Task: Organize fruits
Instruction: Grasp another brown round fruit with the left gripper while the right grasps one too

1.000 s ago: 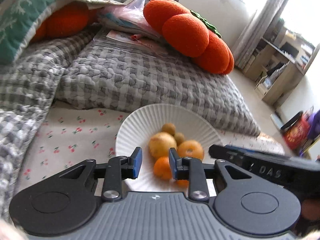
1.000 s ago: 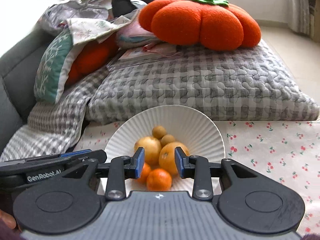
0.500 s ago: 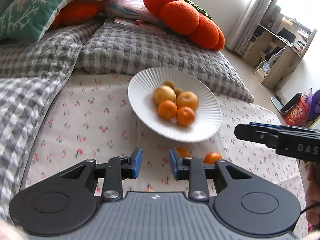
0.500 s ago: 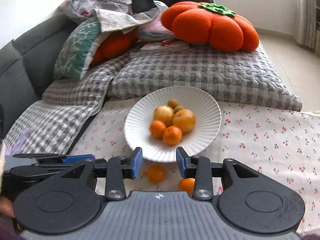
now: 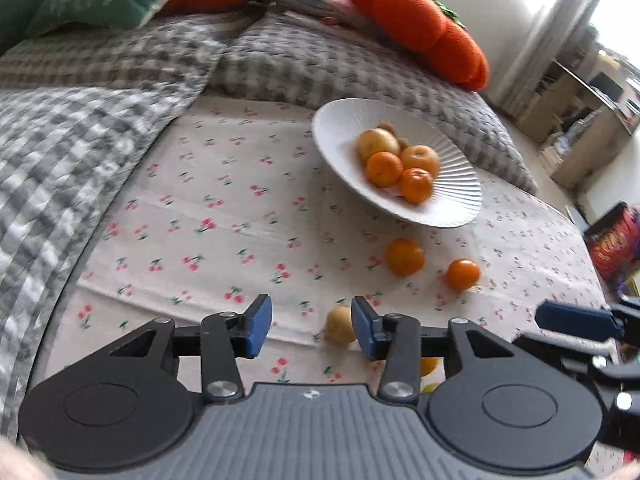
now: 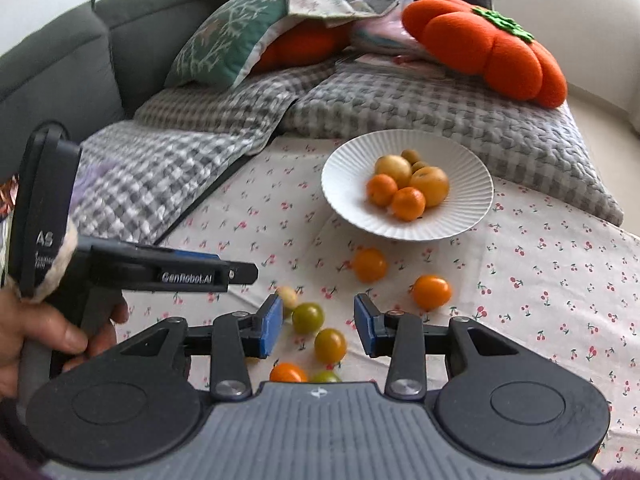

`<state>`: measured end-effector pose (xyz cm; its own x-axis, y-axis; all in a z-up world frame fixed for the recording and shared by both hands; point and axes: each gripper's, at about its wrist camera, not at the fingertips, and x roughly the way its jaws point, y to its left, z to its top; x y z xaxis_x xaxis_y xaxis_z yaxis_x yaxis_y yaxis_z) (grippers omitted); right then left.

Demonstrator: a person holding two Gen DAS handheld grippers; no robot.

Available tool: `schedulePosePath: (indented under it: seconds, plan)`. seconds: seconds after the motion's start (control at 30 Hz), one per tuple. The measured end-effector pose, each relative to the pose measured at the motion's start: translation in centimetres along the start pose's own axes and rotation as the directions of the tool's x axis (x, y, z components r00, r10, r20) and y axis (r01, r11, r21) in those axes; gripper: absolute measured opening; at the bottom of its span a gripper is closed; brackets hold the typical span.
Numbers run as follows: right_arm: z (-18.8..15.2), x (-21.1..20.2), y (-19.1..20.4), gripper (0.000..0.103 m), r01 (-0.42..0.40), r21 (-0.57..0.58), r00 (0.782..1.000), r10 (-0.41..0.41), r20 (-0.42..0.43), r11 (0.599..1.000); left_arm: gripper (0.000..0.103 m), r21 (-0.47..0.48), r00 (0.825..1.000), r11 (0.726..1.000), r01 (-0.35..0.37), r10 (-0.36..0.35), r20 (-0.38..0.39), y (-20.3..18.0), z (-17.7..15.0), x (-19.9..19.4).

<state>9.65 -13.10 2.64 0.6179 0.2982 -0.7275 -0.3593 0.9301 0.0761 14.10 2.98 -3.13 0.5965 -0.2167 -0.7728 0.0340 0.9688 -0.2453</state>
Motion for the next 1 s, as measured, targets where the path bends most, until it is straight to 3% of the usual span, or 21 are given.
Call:
schedulePosePath:
  seconds: [0.2,0.53,1.0]
  plan:
    - [-1.1,-0.2,0.9,0.039,0.002,0.002,1.0,-0.002,-0.025,1.0,0.051,0.023,0.999,0.999,-0.031,0.031,0.006,-0.3,-0.6,-0.7]
    - [-2.9,1.6,2.9,0.041,-0.093,-0.126,0.995,0.087,-0.05,0.988,0.057,0.037,1.0,0.999,-0.018,0.018,0.001,-0.3,-0.3,0.3]
    - [-3.9,6.2,5.3,0.041,-0.143,-0.26,0.988,0.12,-0.101,0.955,0.058,0.049,0.998,0.998,0.026,-0.023,-0.054,-0.3,-0.3,3.1]
